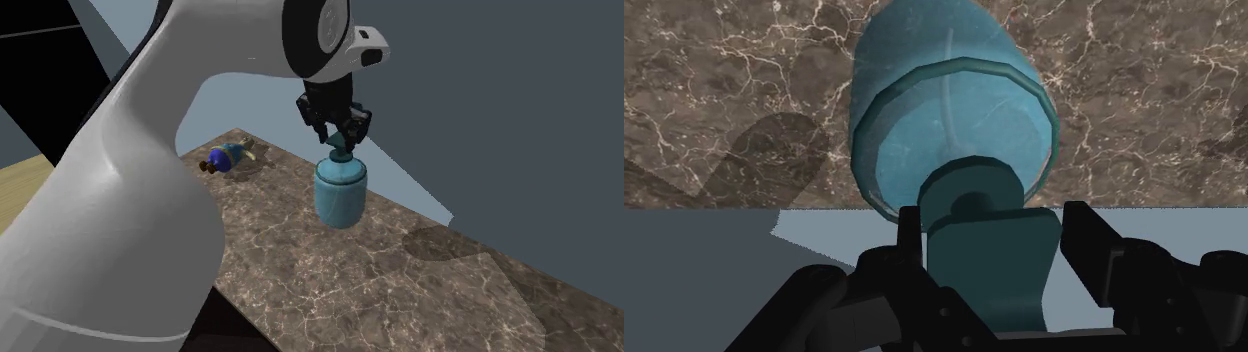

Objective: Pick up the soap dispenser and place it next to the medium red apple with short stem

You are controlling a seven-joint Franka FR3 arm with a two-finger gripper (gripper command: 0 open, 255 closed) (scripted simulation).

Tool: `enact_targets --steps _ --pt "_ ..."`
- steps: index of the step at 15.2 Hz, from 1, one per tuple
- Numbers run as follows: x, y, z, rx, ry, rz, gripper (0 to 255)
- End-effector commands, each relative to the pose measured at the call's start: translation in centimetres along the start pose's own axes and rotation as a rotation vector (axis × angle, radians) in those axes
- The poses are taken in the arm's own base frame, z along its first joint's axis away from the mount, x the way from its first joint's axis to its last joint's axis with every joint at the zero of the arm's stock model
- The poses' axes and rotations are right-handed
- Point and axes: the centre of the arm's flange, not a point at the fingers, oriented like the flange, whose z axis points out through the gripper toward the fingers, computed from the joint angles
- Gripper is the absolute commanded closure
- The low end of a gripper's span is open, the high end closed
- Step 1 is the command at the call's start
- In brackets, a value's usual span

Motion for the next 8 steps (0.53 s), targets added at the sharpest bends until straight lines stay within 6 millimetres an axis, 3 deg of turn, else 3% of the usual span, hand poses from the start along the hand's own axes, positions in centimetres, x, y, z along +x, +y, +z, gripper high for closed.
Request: enact_targets --steps 1,8 --pt "-2.2 -1.7 -0.6 -0.001 0.001 0.001 255" --pt "-8.6 -8.1 -2.6 -0.001 0.001 0.001 255"
